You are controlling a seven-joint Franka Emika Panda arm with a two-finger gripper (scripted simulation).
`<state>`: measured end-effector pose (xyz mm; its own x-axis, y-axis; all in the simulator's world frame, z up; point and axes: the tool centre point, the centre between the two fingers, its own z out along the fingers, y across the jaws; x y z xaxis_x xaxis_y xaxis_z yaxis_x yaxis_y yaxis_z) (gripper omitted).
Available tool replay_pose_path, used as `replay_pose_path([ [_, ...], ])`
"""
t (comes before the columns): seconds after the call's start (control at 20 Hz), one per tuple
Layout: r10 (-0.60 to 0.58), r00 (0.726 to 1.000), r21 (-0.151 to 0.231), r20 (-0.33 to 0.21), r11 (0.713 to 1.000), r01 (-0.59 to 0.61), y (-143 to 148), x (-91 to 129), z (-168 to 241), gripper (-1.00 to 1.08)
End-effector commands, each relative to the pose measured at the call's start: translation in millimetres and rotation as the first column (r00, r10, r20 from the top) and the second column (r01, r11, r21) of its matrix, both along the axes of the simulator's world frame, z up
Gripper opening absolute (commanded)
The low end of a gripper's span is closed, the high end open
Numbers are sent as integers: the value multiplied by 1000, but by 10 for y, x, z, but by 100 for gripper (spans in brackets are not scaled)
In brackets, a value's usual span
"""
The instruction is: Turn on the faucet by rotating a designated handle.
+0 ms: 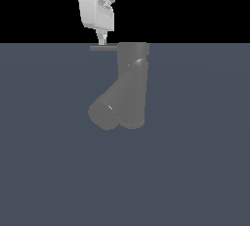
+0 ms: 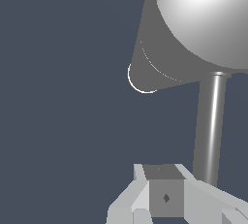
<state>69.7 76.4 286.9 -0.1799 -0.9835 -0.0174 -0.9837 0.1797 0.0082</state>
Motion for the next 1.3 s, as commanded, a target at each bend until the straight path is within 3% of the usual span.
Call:
replay_pose_path([
  [0.0,-34,999,-8,2,999,34,23,48,-68,-100],
  [0.65,-80,997,-18,5,997,80,59,112,-173,-100],
  [1.25,-80,997,-18,5,997,80,126,-209,-174,-100],
])
